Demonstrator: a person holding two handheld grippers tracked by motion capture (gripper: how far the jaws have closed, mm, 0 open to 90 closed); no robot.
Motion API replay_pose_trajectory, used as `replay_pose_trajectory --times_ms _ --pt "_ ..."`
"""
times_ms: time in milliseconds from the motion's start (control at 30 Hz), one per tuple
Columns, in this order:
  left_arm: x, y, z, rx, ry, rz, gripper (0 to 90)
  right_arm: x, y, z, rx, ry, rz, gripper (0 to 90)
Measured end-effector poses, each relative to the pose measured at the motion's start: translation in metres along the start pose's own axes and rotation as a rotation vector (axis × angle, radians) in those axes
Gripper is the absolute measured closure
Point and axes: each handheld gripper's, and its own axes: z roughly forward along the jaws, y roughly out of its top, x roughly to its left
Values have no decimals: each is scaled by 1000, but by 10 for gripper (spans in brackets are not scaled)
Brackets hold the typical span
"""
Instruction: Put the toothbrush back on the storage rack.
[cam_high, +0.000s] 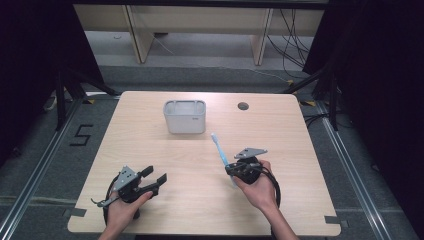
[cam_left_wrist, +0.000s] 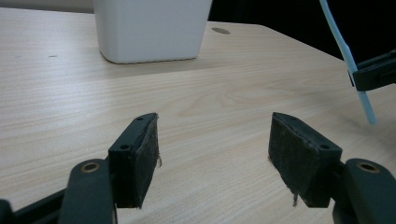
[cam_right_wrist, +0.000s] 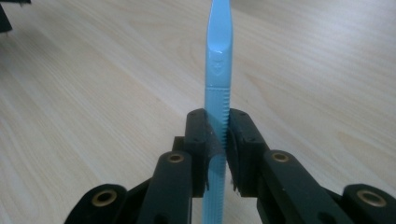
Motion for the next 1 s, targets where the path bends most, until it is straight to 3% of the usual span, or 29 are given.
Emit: replay_pose_trajectory --times_ms 133,167,200,233,400,433,500,533,600,633,733,767,833,867,933,1000 --pt "0 0 0 1 3 1 328 0 -7 0 -75 24 25 792" --pt "0 0 0 1 3 1 327 -2 -9 1 -89 29 1 792" --pt "0 0 0 -1 0 0 328 0 -11 -1 -91 15 19 791" --pt "0 0 0 -1 1 0 328 -3 -12 1 -108 33 -5 792" --pt "0 0 0 1 1 3 328 -1 -19 -2 -144 29 28 792" --pt "0 0 0 2 1 3 328 -3 -20 -1 -172 26 -6 792" --pt "0 0 0 1 1 2 328 -3 -22 -2 -185 24 -6 792" --pt "0 0 0 2 1 3 328 -2 -23 -1 -200 35 17 792" --pt "0 0 0 2 2 2 328 -3 -24 -2 -218 18 -8 792" --pt "0 0 0 2 1 3 328 -2 -25 -1 -229 36 10 792" --pt "0 0 0 2 1 2 328 -2 -27 -3 -271 12 -3 792" --pt "0 0 0 2 1 2 329 -1 -28 -2 -291 17 12 792" --pt "0 0 0 3 1 3 328 -2 -28 -2 -292 16 -6 792" --pt "0 0 0 2 1 3 328 -2 -29 -2 -316 24 14 792" --pt "0 0 0 3 0 2 328 -2 -30 -3 -322 5 -7 792" --pt "0 0 0 3 0 2 329 -2 -31 -2 -341 16 -13 792"
